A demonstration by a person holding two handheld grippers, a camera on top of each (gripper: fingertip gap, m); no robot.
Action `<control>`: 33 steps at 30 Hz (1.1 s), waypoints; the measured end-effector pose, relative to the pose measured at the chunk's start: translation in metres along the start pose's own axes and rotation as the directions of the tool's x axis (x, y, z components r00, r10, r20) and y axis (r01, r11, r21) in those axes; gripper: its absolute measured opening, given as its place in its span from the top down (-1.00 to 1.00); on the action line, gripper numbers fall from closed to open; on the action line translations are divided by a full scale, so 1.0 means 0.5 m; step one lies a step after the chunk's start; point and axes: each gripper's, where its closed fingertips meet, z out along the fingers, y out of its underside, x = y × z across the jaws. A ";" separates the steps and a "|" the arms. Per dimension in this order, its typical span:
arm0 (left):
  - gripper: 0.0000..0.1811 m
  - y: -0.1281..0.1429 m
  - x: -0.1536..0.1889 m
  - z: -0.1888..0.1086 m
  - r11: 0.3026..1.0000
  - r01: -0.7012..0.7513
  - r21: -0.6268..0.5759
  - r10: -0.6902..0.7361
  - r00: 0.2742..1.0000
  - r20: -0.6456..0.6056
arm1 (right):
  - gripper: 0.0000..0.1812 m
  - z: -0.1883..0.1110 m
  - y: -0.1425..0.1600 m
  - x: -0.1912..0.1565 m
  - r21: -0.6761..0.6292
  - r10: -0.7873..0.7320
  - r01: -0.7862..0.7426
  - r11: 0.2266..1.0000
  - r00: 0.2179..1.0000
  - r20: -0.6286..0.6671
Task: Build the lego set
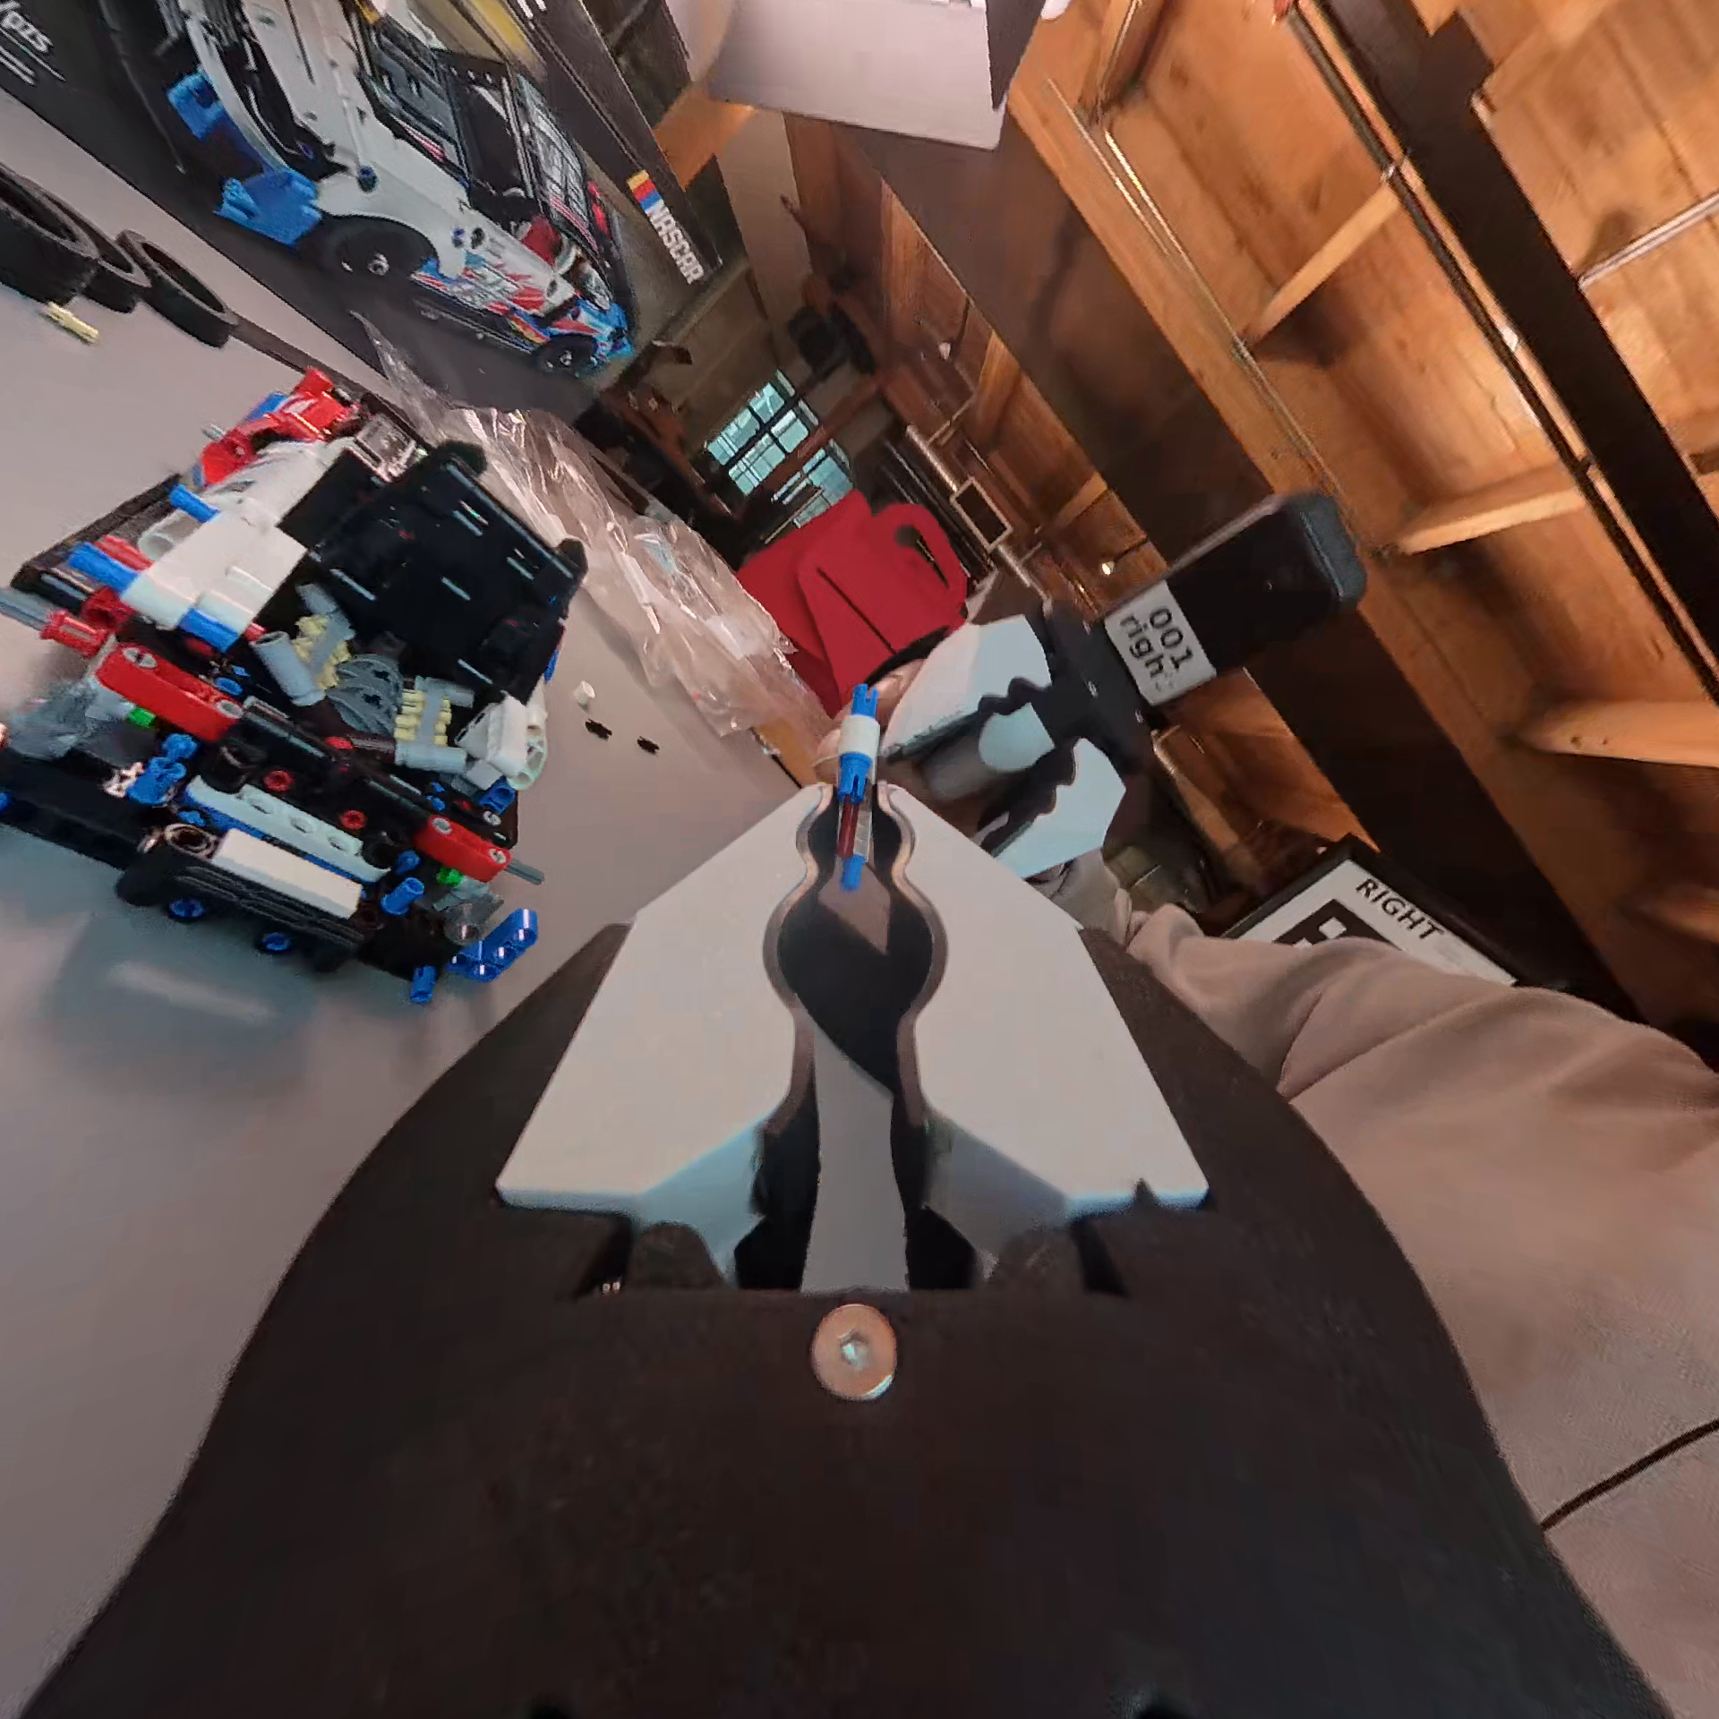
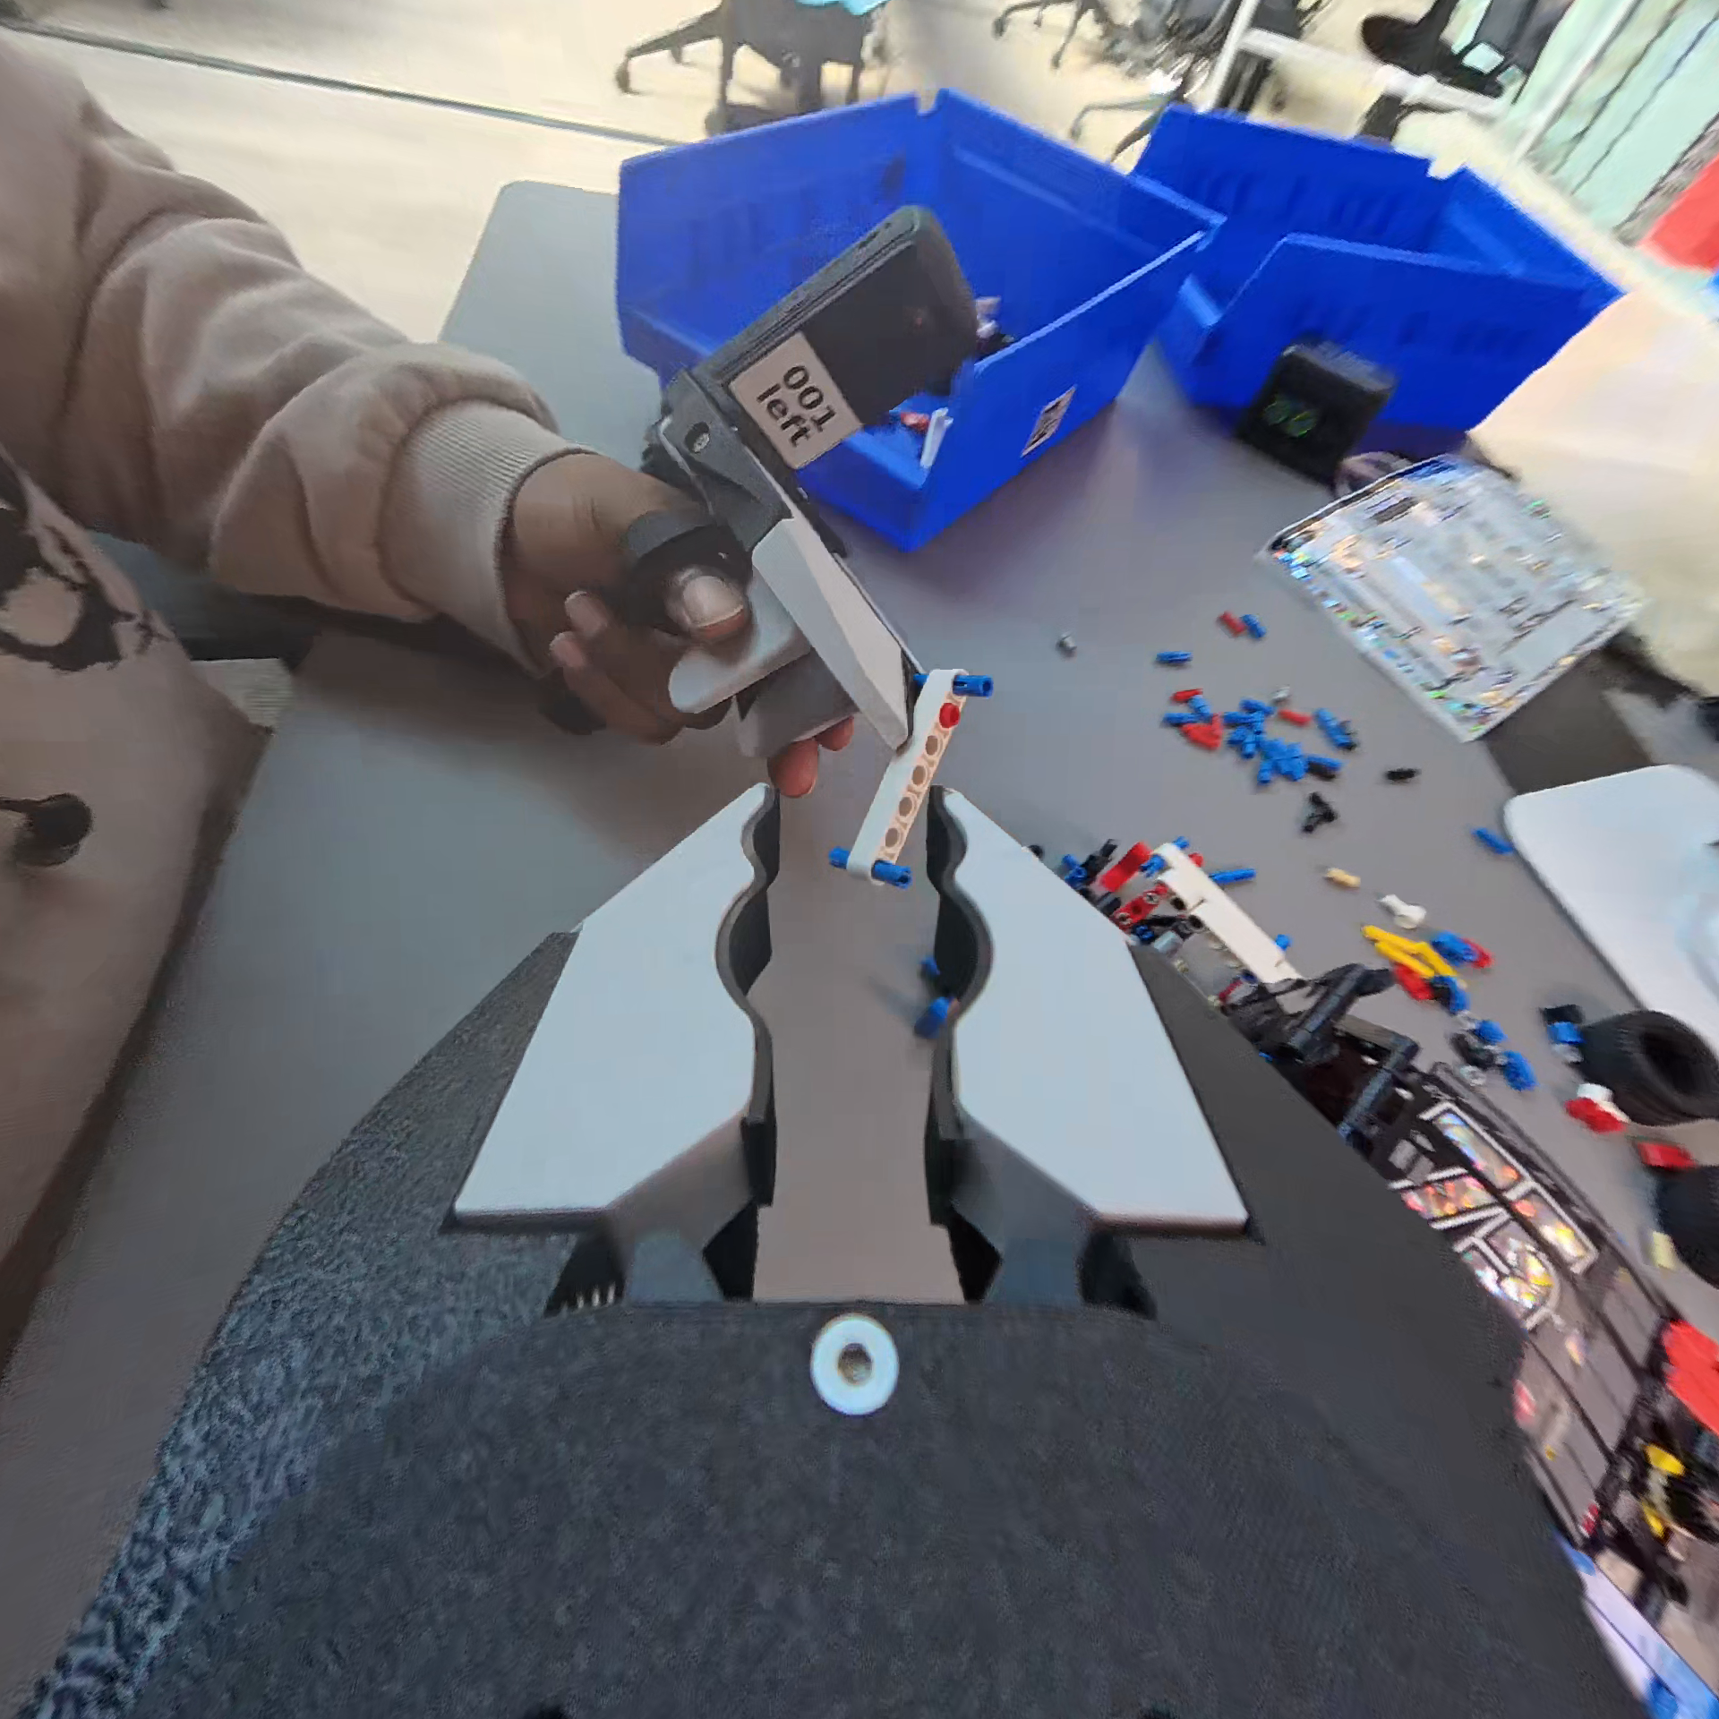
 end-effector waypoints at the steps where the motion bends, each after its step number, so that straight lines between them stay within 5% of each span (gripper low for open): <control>1: 0.95 -0.005 -0.002 -0.003 1.000 0.022 0.022 -0.022 1.000 -0.001 | 0.67 0.001 -0.002 0.003 0.018 -0.035 0.036 0.999 0.997 -0.070; 6: 0.94 -0.016 -0.002 -0.005 0.988 0.132 0.085 -0.129 0.991 -0.048 | 0.69 0.012 0.016 0.021 -0.024 -0.227 0.235 0.972 0.901 -0.369; 11: 0.95 -0.008 -0.002 -0.002 0.985 0.157 0.074 -0.153 0.987 -0.052 | 0.76 0.016 0.026 0.024 -0.067 -0.303 0.305 0.950 0.850 -0.430; 14: 0.95 0.002 0.007 0.000 0.985 0.170 0.027 -0.167 0.982 -0.085 | 0.75 0.007 0.024 0.014 -0.023 -0.250 0.256 0.966 0.914 -0.319; 19: 0.66 0.029 0.008 0.006 0.990 -0.073 -0.121 0.074 0.997 0.006 | 0.75 -0.027 0.102 -0.054 -0.118 -0.065 0.081 0.990 0.989 0.134; 22: 0.59 0.078 -0.004 0.012 0.907 -0.281 -0.312 0.311 0.949 0.049 | 0.75 -0.039 0.186 -0.091 -0.253 0.060 0.019 0.967 0.952 0.301; 26: 0.57 0.152 -0.039 0.014 0.712 -0.446 -0.543 0.551 0.834 0.038 | 0.75 -0.039 0.260 -0.103 -0.405 0.128 0.031 0.914 0.925 0.359; 29: 0.58 0.189 -0.063 0.009 0.595 -0.489 -0.638 0.645 0.764 0.015 | 0.67 -0.037 0.278 -0.071 -0.453 0.066 0.077 0.888 0.954 0.292; 33: 0.58 0.201 -0.072 0.004 0.553 -0.493 -0.672 0.673 0.739 0.011 | 0.67 -0.119 0.241 0.027 -0.349 0.063 -0.037 0.936 0.996 0.063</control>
